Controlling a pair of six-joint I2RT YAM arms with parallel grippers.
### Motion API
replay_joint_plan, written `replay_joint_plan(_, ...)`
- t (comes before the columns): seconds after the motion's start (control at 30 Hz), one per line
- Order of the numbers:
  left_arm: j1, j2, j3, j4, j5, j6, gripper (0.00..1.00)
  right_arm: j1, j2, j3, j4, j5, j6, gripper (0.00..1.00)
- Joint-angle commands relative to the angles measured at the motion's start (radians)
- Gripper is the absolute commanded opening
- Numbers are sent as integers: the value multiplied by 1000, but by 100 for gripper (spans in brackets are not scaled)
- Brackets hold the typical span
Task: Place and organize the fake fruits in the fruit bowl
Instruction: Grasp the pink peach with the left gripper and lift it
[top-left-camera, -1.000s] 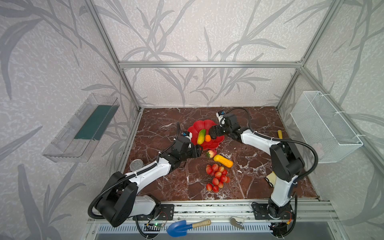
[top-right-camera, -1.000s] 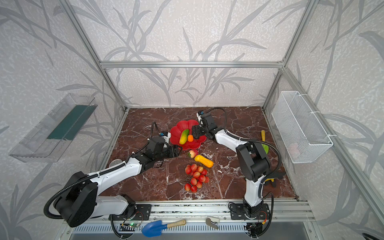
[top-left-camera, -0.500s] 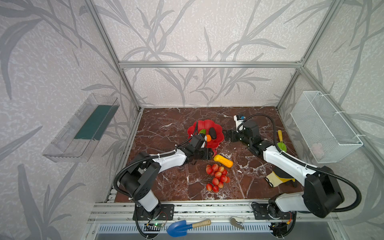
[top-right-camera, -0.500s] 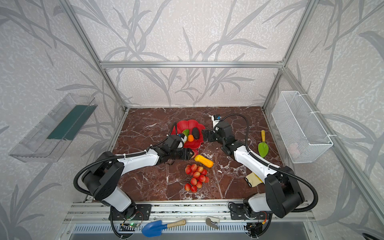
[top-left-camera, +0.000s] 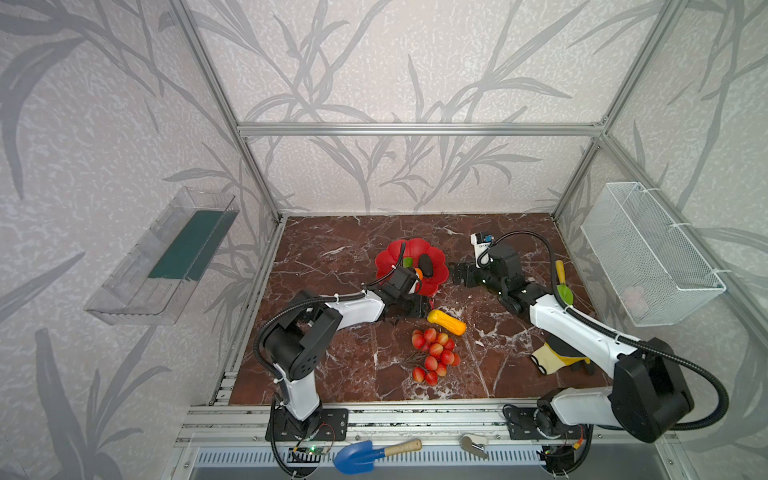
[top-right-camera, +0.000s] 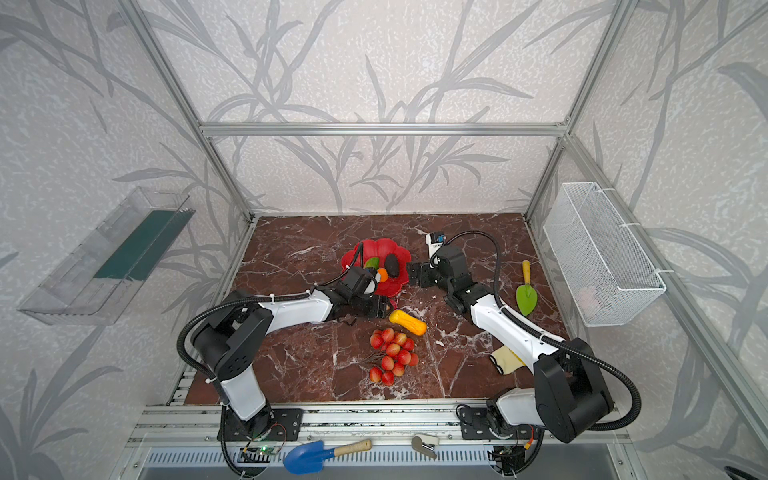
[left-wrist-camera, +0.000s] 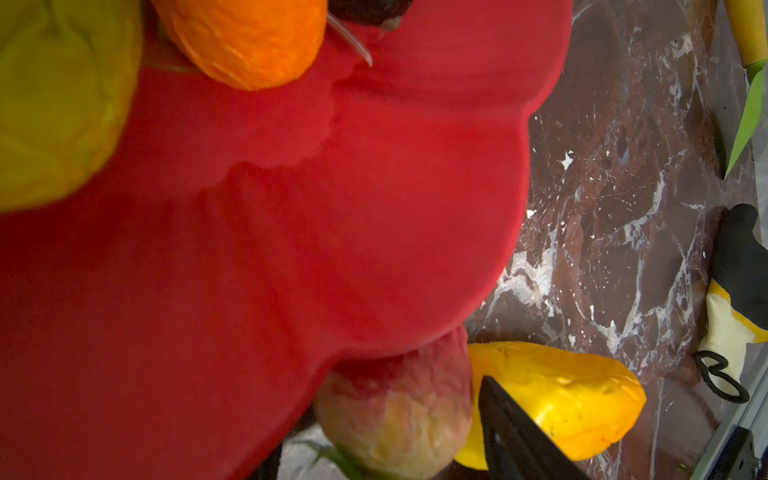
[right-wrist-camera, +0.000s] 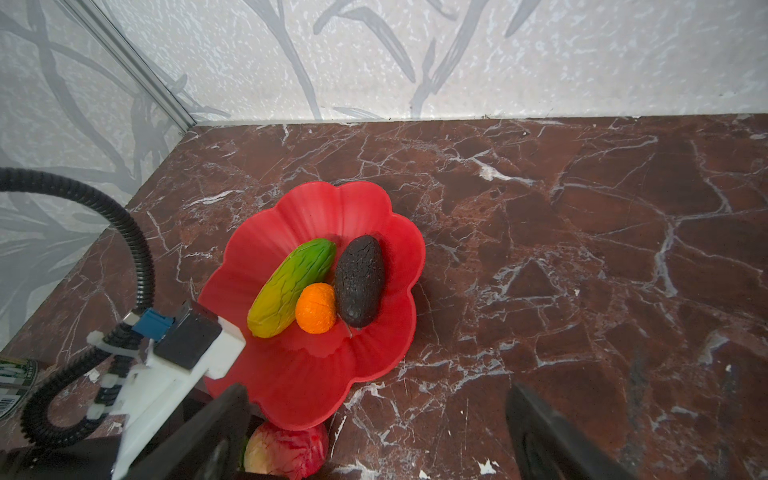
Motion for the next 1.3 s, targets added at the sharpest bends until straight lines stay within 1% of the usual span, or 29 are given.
replay_joint_plan(0.0,-1,16,32,4,-5,-11,73,-3,-19,-3,-2,6,-6,96)
replay_joint_plan(0.07,-1,24,38,7,-7,-14,72,-3,-18,-3,-4,6,-9,96)
replay_joint_plan(0.17,0,34,49,10,-5,-14,67,-4,-17,-5,-4,7,-10,96)
replay_joint_plan(0.33,0,38,51,18,5,-11,46,-3,-19,-10,-5,12,-12,96)
replay_joint_plan(0.43,1,15,32,17,15,-10,39,-3,-20,-12,-7,12,-12,96)
replay_joint_plan(0.53,1,-35,-24,52,42,-16,39,-3,-15,-13,0,13,-15,96)
replay_joint_plan(0.67,1,-117,-101,85,106,-16,39,-6,17,-3,3,5,-13,96)
replay_joint_plan(0.77,-2,-177,-116,78,158,5,39,-7,42,-1,18,7,-13,96)
replay_joint_plan(0.83,-2,-218,-106,65,156,19,39,-9,62,3,22,7,-17,96)
replay_joint_plan(0.9,2,-260,-79,31,122,44,39,-12,79,15,11,6,-24,96)
replay_joint_plan(1.0,20,-290,-49,30,83,83,40,-14,83,14,1,4,-34,96)
replay_joint_plan(1.13,75,-246,25,25,106,133,41,-14,71,-1,-24,-2,-44,96)
replay_joint_plan(1.2,101,-193,69,29,118,164,41,-14,62,-12,-41,-4,-45,96)
replay_joint_plan(1.27,137,-134,108,48,162,171,41,-14,52,-26,-49,-7,-49,96)
